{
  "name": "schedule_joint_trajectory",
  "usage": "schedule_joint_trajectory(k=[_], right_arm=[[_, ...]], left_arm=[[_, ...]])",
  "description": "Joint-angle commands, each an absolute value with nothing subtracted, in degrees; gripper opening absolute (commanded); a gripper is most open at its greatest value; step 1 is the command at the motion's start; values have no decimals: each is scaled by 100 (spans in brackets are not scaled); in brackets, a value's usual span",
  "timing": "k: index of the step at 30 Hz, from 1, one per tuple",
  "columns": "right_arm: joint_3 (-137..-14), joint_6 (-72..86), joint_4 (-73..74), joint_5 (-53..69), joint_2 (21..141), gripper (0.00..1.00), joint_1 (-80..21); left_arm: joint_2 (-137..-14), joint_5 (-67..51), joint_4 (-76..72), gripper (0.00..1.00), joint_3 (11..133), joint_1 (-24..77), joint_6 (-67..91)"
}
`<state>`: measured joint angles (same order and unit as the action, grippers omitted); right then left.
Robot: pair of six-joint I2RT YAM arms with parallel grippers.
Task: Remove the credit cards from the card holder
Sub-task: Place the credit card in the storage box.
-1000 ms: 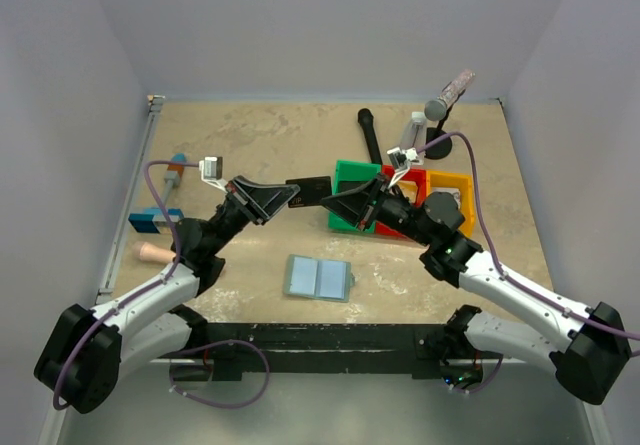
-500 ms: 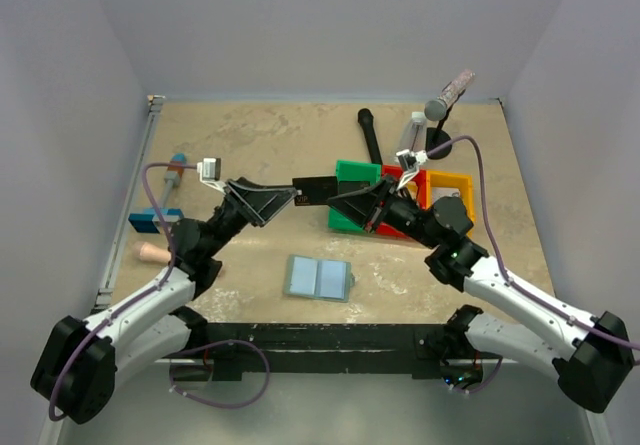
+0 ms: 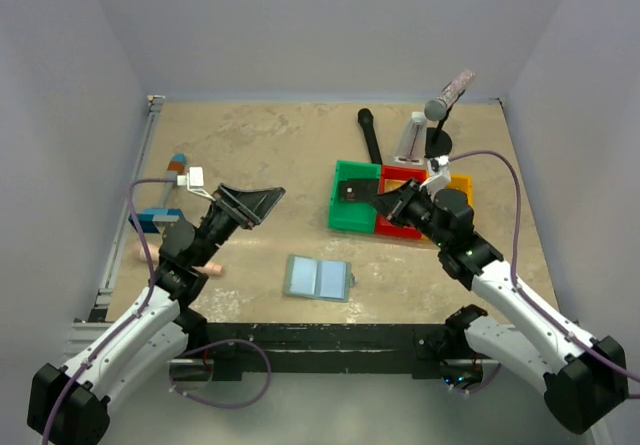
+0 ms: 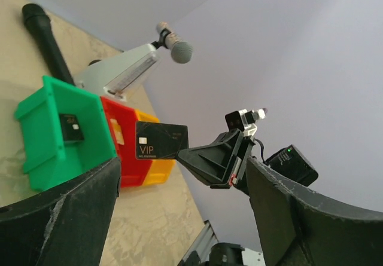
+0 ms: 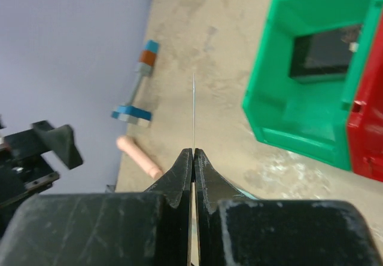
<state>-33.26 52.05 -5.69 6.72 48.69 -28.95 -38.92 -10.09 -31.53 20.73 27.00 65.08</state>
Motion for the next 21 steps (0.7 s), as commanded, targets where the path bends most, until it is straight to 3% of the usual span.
schedule_joint_trajectory(k=[1, 21], right_arm=[[-3576, 5072, -62, 360, 5316, 0, -2769], [-5220, 4984, 686, 202, 7663, 0, -2611]], left_arm=[[-3815, -923, -2567, 89, 2092, 2681, 6223], [-3647, -932, -2048, 87, 1855, 2681, 6100]])
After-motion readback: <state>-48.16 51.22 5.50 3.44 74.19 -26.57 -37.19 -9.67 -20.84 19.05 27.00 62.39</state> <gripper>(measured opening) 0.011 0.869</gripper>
